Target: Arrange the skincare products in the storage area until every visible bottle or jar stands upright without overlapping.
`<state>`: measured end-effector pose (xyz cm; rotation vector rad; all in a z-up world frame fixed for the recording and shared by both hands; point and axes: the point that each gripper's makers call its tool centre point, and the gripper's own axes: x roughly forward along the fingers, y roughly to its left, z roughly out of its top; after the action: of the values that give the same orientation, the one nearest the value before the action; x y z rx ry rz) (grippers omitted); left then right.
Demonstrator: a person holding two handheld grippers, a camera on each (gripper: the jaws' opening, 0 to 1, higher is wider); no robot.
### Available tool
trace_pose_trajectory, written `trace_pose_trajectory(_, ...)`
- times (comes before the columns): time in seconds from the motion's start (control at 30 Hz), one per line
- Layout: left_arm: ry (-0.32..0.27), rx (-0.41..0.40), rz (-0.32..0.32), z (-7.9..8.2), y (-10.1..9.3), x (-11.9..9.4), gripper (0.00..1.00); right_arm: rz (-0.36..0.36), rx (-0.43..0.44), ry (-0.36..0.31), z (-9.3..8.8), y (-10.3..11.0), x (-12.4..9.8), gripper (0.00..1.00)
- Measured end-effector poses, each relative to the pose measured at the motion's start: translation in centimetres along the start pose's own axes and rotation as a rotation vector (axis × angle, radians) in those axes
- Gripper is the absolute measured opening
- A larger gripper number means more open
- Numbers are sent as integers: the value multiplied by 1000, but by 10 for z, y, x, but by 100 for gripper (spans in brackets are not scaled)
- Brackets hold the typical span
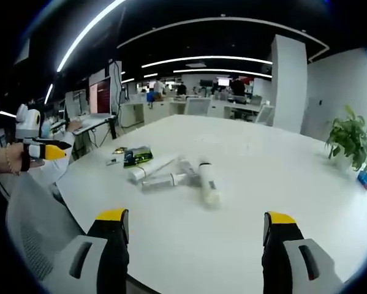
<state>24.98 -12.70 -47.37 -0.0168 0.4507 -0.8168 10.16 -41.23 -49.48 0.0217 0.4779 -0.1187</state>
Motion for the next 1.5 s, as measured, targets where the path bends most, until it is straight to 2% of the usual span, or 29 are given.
trace_pose_trajectory(0.5, 6, 9, 8, -1, -1, -1, 98, 23, 10, 8, -2, 4, 0, 94)
trace_pose_trajectory(1.1, 45, 42, 19, -7, 1, 0, 99, 71, -3, 62, -4, 16, -1, 97)
trace_pose_trajectory(1.5, 57, 33, 19, -8, 0, -1, 99, 100, 1, 95, -3, 19, 17, 96)
